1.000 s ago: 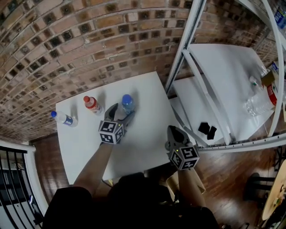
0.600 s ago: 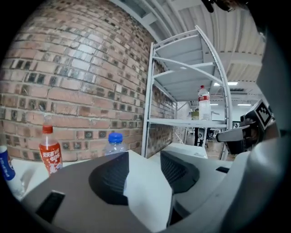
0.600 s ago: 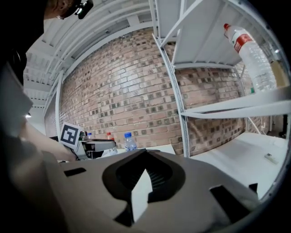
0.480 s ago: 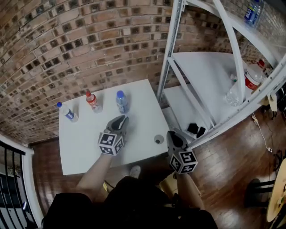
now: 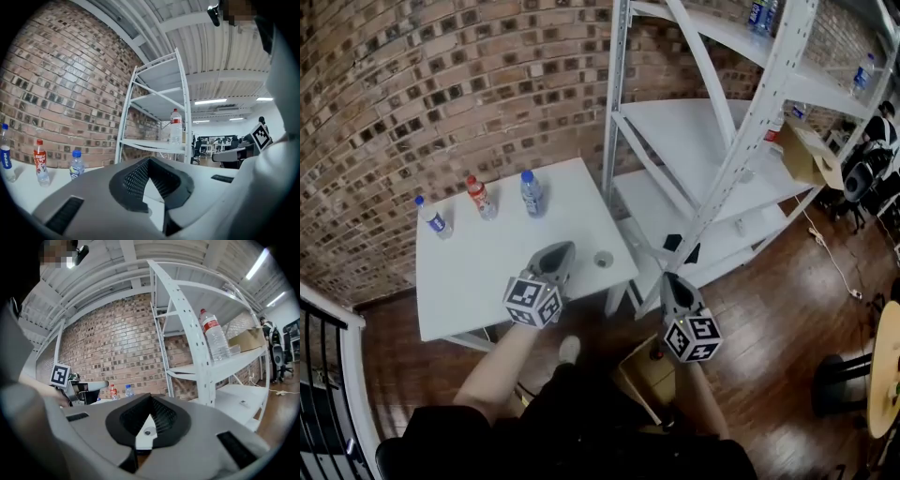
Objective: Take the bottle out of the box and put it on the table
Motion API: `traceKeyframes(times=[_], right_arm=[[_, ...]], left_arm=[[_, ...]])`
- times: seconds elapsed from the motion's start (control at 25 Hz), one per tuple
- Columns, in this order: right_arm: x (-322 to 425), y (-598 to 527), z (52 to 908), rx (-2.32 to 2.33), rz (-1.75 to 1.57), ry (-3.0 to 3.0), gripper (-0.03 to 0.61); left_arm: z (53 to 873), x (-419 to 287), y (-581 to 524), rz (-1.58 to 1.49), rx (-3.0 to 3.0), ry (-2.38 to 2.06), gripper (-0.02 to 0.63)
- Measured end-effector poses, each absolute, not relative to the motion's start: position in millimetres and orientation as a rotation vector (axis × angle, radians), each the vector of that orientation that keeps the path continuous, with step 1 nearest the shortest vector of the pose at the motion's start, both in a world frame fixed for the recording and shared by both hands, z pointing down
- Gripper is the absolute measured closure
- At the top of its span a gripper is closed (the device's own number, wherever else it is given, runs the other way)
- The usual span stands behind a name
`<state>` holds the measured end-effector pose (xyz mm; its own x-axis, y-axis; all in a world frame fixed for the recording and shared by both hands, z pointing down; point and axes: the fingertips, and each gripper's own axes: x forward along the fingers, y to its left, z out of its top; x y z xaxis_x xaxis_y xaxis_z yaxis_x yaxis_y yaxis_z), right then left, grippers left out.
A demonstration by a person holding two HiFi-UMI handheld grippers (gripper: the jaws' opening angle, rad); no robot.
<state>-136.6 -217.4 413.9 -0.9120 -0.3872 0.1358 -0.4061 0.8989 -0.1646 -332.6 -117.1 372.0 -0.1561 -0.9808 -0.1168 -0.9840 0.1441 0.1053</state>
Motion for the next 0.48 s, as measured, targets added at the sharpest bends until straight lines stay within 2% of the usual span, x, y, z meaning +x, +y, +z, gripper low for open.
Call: traceKeyframes(times=[0.24,0.48], right_arm=[[-58,-224,406,0.852,0.297,-2.938,0.574],[30,-225,402,1.289,0.300,-2.813,0.574]], left_arm=[[357,-261,-146,0.274,-2.225,2.177,0.611],[356,-179,-198,0.328,-2.563,1.812,0.611]])
